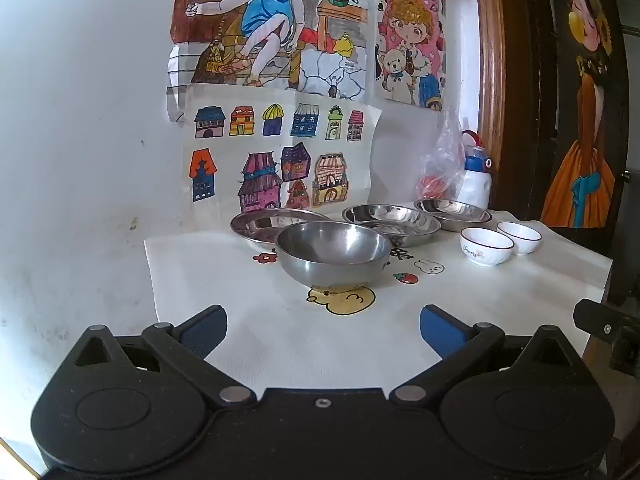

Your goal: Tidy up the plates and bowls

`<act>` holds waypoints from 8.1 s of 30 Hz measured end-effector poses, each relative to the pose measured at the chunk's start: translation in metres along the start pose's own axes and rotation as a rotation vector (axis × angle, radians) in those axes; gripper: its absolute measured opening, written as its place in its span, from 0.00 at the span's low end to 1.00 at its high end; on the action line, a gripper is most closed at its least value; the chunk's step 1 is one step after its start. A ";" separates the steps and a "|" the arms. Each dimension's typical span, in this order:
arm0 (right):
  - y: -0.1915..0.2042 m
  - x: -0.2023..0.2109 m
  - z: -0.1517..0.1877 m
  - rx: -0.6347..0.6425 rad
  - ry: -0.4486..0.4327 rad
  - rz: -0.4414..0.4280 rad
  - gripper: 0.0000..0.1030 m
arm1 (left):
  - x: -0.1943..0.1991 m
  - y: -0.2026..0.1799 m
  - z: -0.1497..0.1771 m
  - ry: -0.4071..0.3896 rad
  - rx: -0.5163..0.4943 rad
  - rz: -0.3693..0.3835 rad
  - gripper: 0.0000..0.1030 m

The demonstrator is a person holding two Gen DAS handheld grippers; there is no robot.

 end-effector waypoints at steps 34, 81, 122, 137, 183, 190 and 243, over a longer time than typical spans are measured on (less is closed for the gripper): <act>0.001 -0.009 0.003 0.005 0.028 0.000 1.00 | -0.011 0.001 0.004 0.024 0.009 0.008 0.99; 0.005 -0.008 0.006 0.004 0.033 -0.004 1.00 | -0.011 0.002 0.005 0.027 0.008 0.011 0.99; -0.029 -0.057 -0.006 0.023 0.062 -0.116 1.00 | -0.047 -0.018 -0.041 0.090 -0.019 -0.007 0.99; -0.087 -0.132 -0.060 0.111 0.131 -0.296 1.00 | -0.139 -0.093 -0.112 0.238 -0.087 0.112 0.99; -0.143 -0.434 -0.052 -0.068 0.527 -0.351 0.73 | -0.475 -0.216 -0.088 0.592 -0.121 0.119 0.99; -0.141 -0.436 -0.051 -0.097 0.548 -0.371 0.44 | -0.481 -0.205 -0.081 0.682 -0.028 0.137 0.84; 0.025 -0.361 -0.082 0.222 0.607 -0.368 0.20 | -0.381 -0.068 -0.121 0.606 0.031 -0.016 0.27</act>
Point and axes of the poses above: each gripper's, at about its wrist camera, not at the fingertips, and x roughly against the way its jaws point, y to its left, z to its underside, the point moved 9 cm from there along -x, roughly the way its jaws point, and after that the axes turned 15 degrees about x, right-handed, at the moved point
